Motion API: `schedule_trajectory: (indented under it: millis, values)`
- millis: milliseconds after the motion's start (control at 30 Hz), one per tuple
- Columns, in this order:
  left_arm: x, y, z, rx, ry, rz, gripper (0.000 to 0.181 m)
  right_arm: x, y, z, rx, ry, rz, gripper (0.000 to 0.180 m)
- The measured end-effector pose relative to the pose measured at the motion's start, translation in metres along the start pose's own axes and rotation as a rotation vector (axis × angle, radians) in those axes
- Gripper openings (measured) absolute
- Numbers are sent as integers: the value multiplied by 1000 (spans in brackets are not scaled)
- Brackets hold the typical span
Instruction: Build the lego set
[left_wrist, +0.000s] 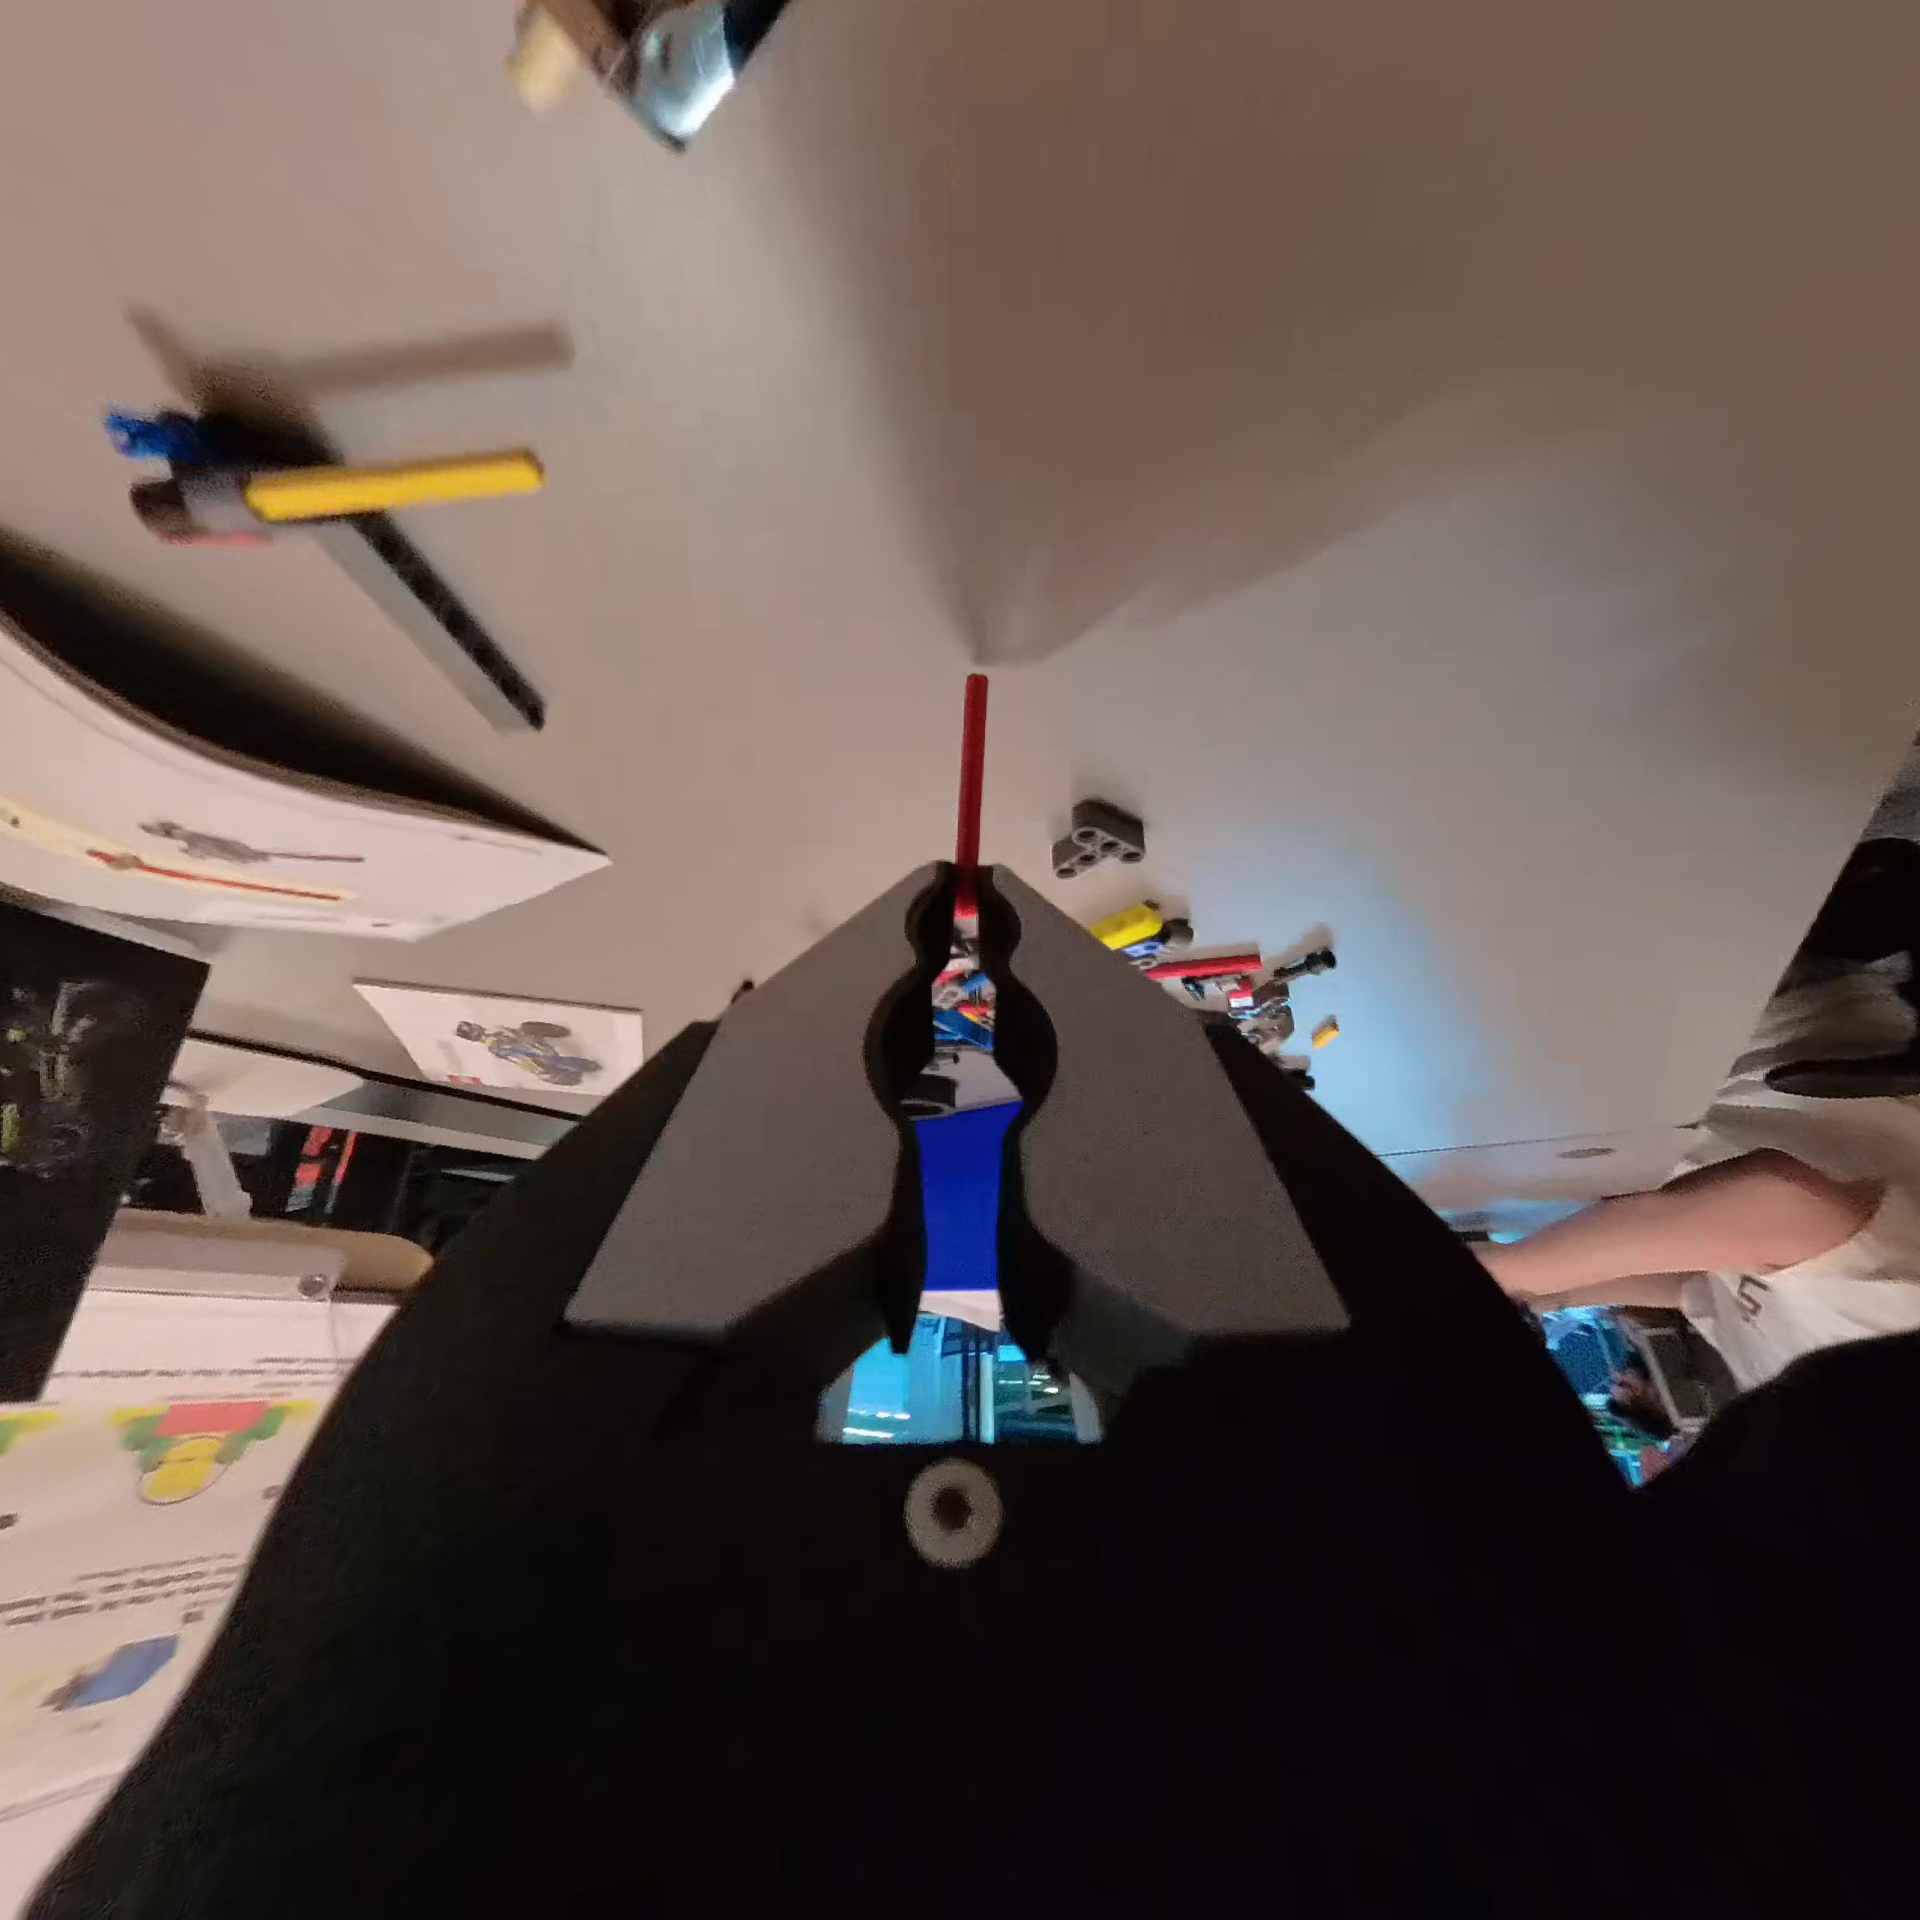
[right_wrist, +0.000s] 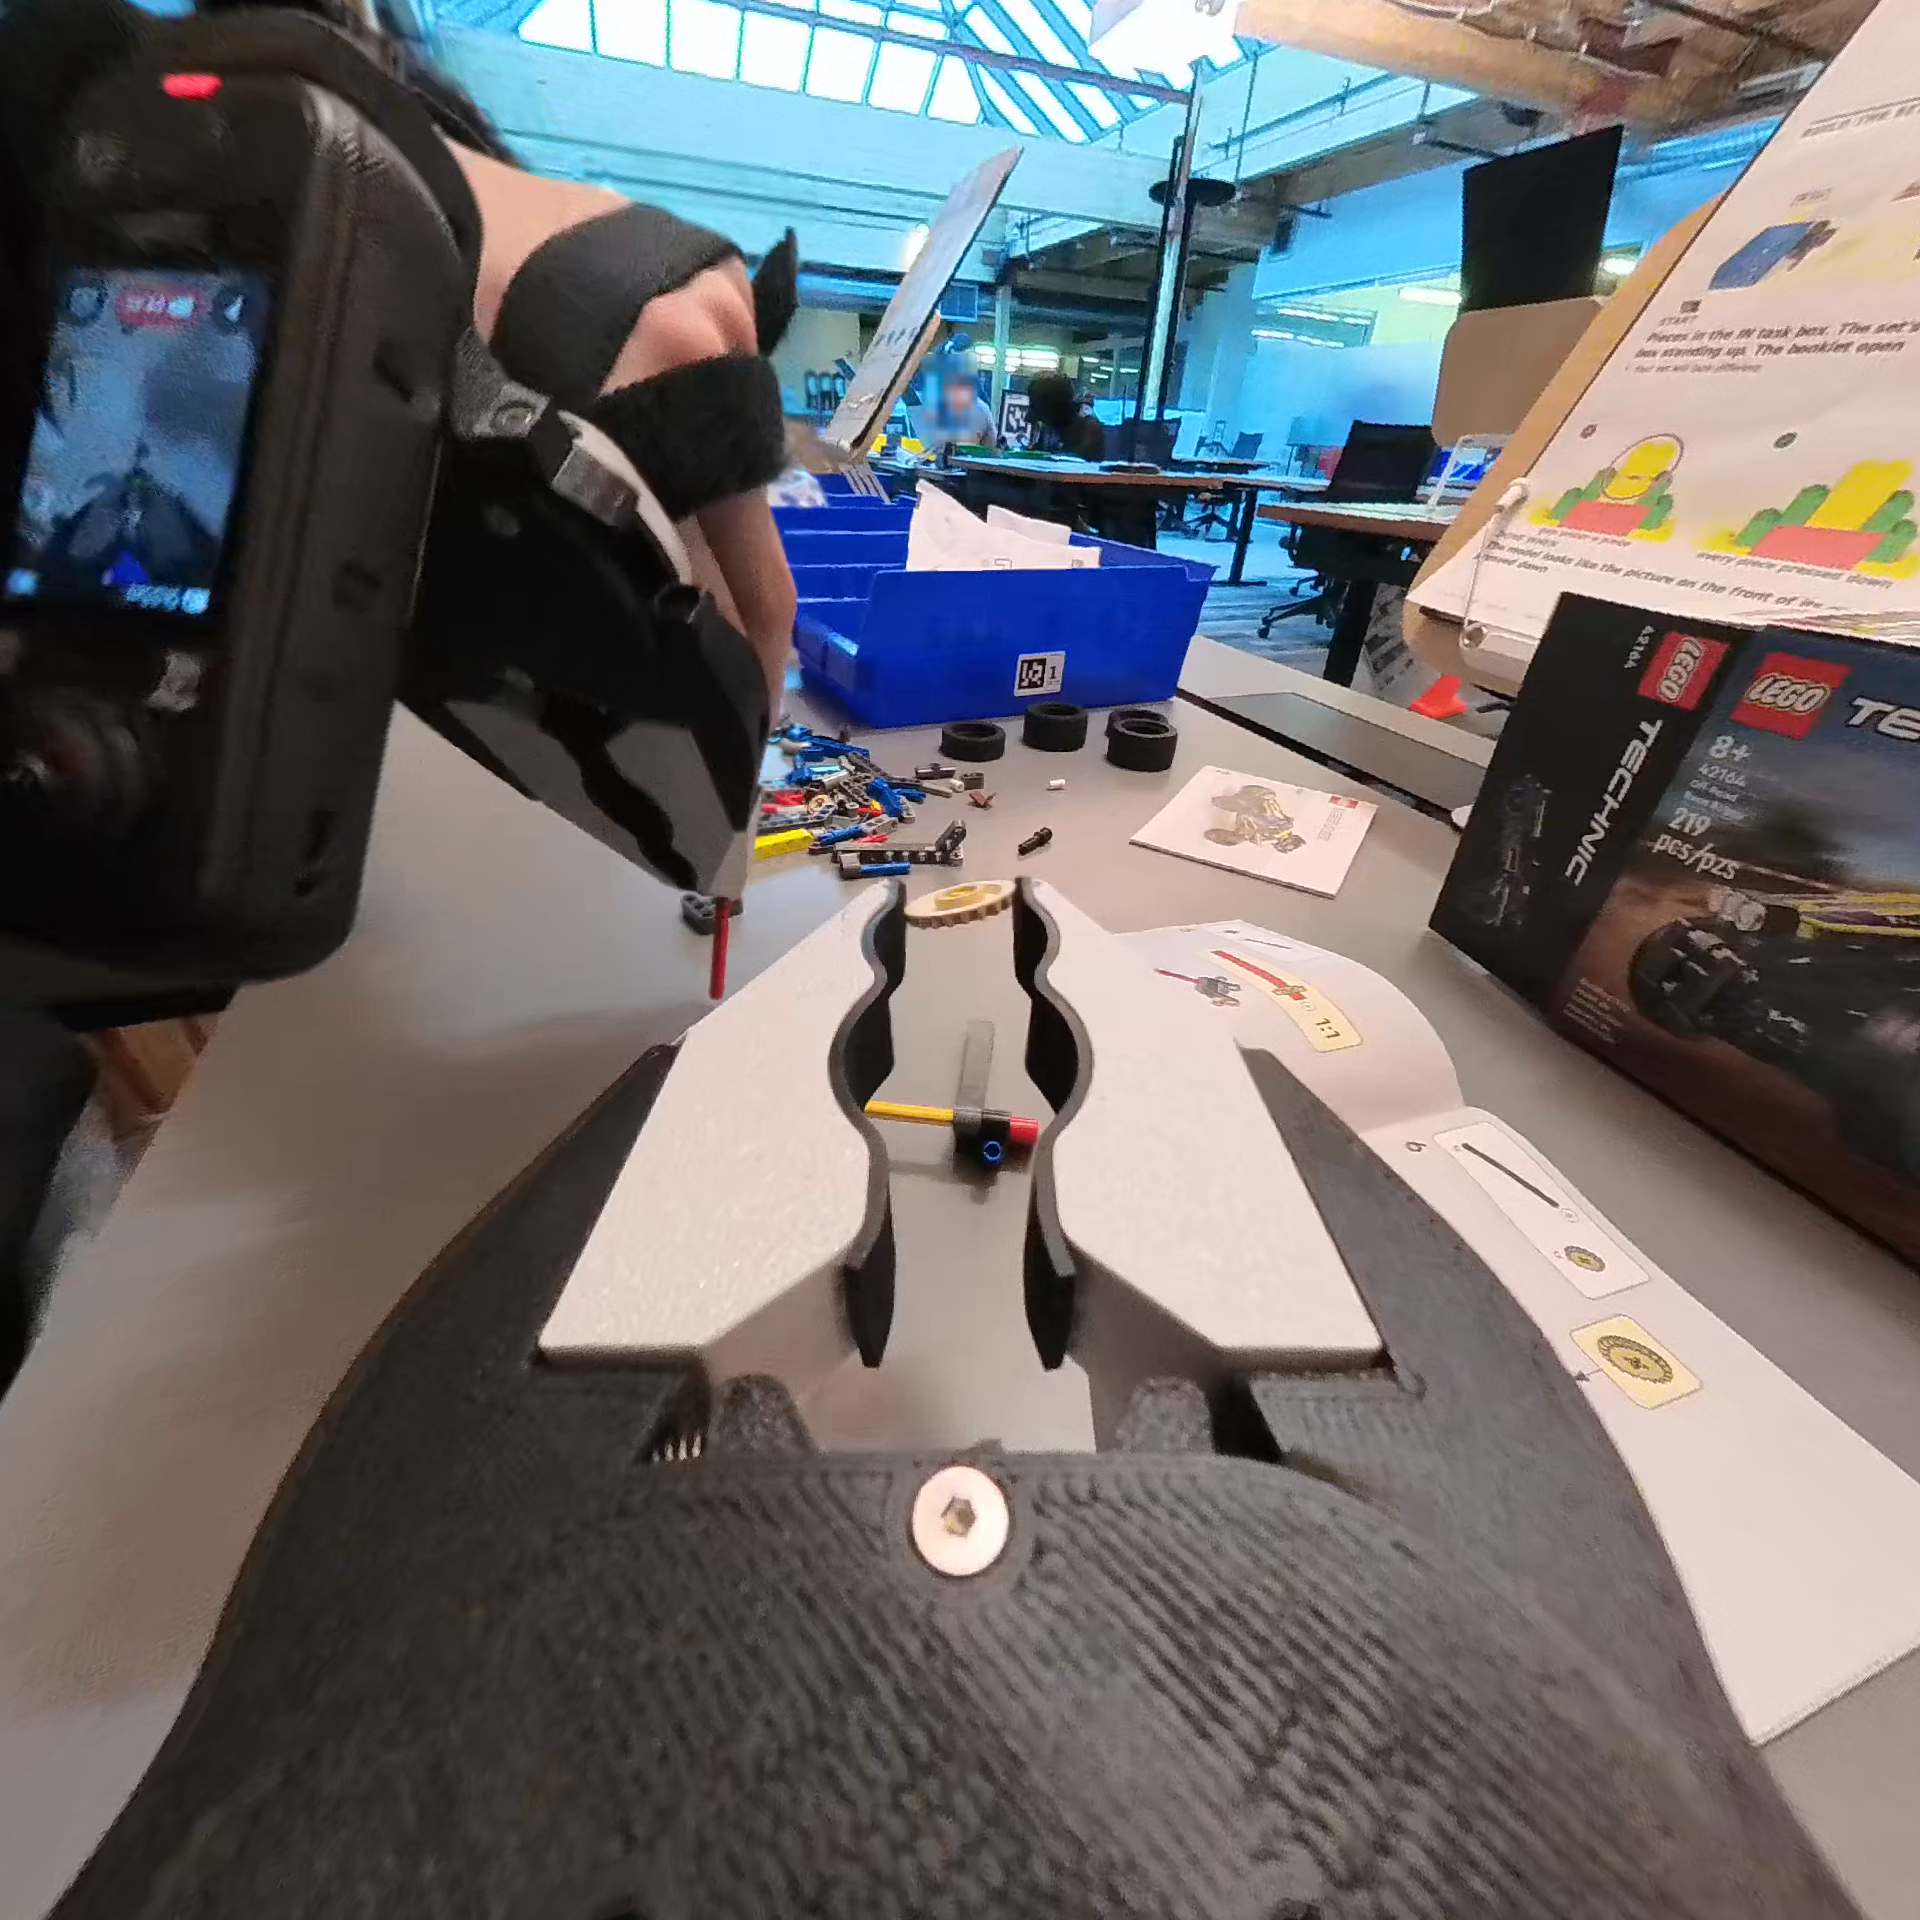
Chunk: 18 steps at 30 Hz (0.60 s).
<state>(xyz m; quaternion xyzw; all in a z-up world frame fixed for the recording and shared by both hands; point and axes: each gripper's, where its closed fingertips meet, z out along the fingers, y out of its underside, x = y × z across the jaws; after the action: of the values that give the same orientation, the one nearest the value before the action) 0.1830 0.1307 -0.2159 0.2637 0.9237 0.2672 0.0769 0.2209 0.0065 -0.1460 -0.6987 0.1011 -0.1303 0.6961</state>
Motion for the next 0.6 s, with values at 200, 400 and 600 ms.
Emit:
schedule_trajectory:
  millis: [200,400,600]
  values:
    - [-7,-13,-4,-55,-183,75,2,-6,8,5,-58,-6,-46,18]
    - [-3,-30,-9,30,-183,46,2,-14,10,6,-78,-48,-35,19]
    - [2,-35,6,174,-85,-65,2,-15,8,4,-61,-53,-32,19]
